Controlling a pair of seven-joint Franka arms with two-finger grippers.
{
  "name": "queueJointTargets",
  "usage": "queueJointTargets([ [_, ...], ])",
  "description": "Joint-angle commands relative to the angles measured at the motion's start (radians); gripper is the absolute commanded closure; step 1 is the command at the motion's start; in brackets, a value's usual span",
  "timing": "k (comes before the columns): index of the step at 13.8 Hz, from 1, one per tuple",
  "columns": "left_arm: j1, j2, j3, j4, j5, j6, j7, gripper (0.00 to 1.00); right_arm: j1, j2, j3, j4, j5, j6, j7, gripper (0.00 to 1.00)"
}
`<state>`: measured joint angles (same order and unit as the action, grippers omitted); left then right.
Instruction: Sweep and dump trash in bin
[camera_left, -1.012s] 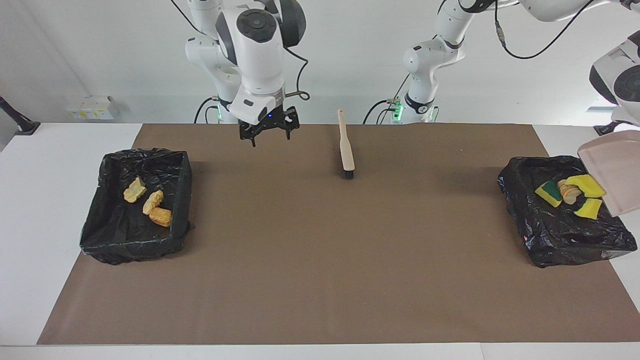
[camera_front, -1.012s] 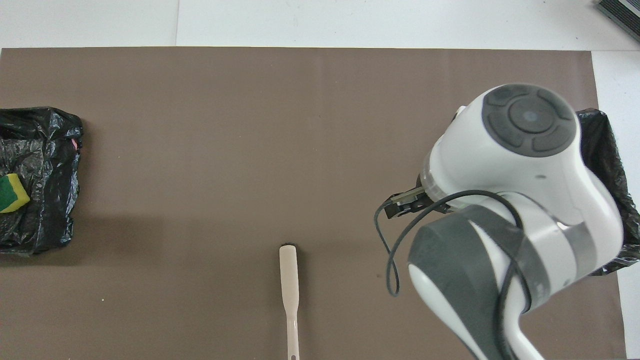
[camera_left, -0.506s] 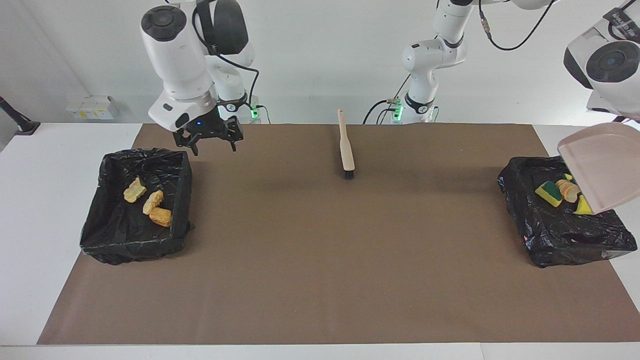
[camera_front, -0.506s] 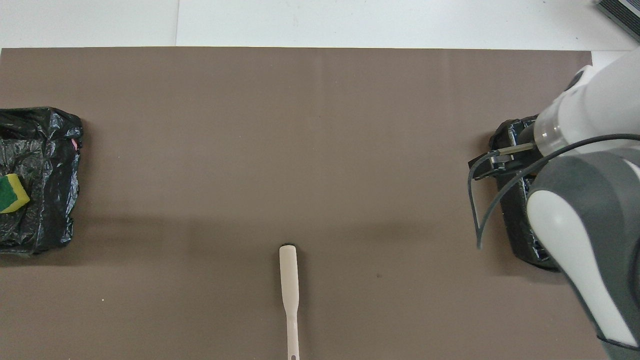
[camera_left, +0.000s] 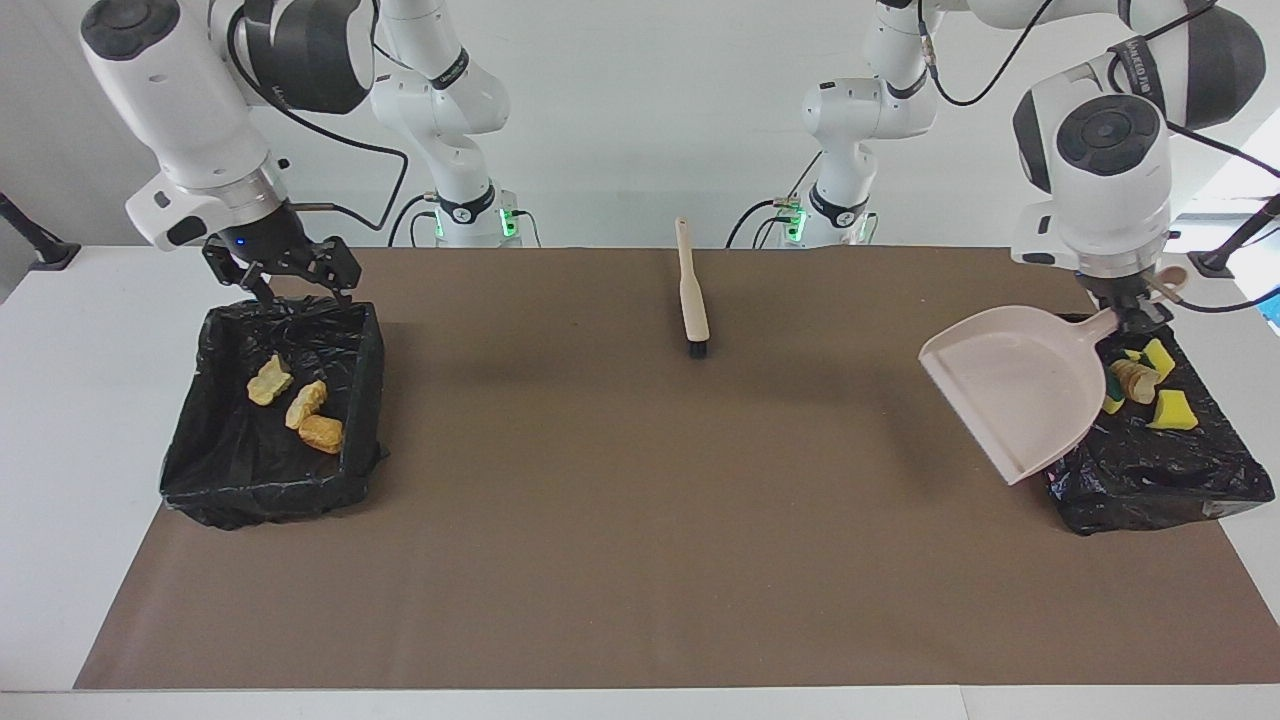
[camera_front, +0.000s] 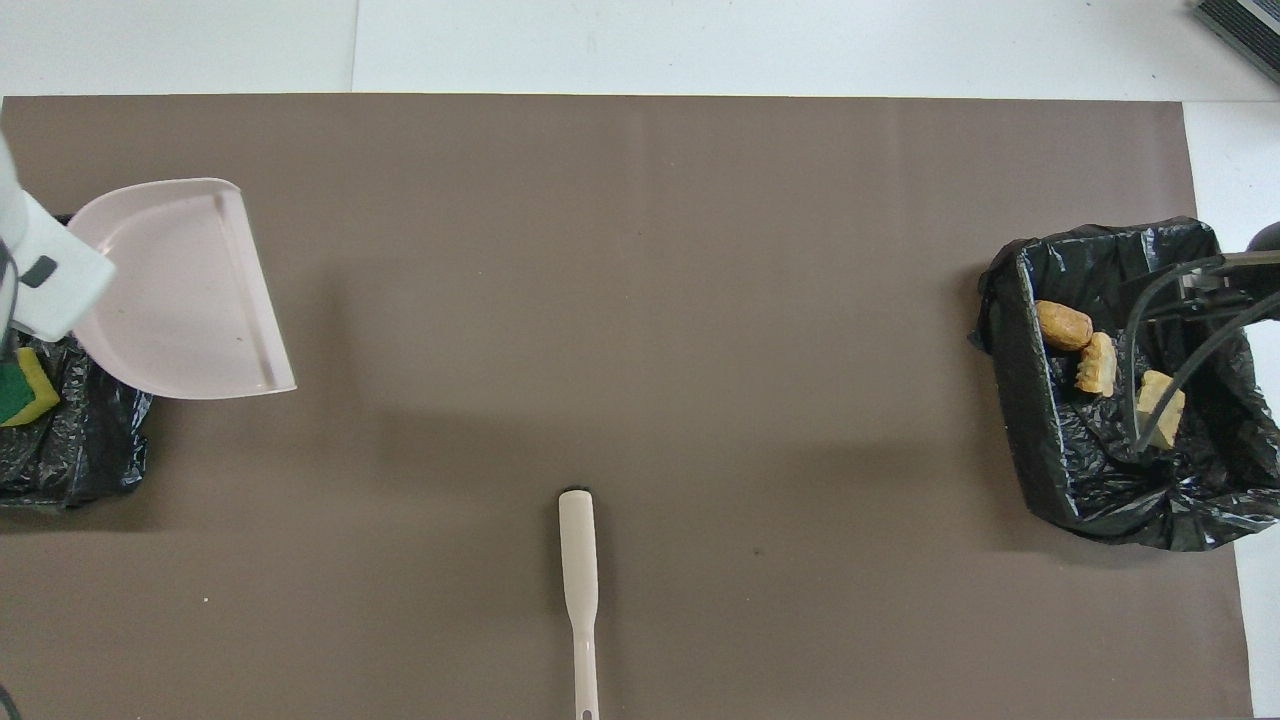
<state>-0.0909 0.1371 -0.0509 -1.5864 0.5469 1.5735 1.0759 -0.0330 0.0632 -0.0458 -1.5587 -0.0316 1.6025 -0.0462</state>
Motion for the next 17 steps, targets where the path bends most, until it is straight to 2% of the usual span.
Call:
queueJointTargets([
  [1, -0.084, 0.005, 0.019, -0.009, -0.137, -0.018, -0.286, 1.0, 0.004, -0.064, -0.003, -0.027, 0.025, -0.018, -0.017, 0.0],
  [3, -0.154, 0.039, 0.019, -0.001, -0.241, -0.007, -0.552, 1.0, 0.005, -0.112, 0.0, -0.066, 0.027, -0.032, -0.024, 0.0],
  [6, -0.283, 0.136, 0.019, 0.018, -0.317, 0.017, -0.891, 1.0, 0.007, -0.121, 0.004, -0.064, 0.029, -0.041, -0.032, 0.0],
  [8, -0.303, 0.165, 0.019, 0.035, -0.411, 0.089, -1.051, 1.0, 0.007, -0.12, 0.004, -0.061, 0.027, -0.041, -0.027, 0.0],
  [10, -0.375, 0.2, 0.02, 0.031, -0.433, 0.16, -1.161, 1.0, 0.008, -0.12, 0.009, -0.06, 0.029, -0.042, -0.029, 0.0],
  [14, -0.412, 0.228, 0.019, 0.022, -0.53, 0.262, -1.31, 1.0, 0.01, -0.12, 0.009, -0.06, 0.029, -0.042, -0.027, 0.0],
  [17, -0.447, 0.268, 0.019, 0.031, -0.536, 0.28, -1.356, 1.0, 0.011, -0.12, 0.009, -0.061, 0.027, -0.042, -0.027, 0.0],
])
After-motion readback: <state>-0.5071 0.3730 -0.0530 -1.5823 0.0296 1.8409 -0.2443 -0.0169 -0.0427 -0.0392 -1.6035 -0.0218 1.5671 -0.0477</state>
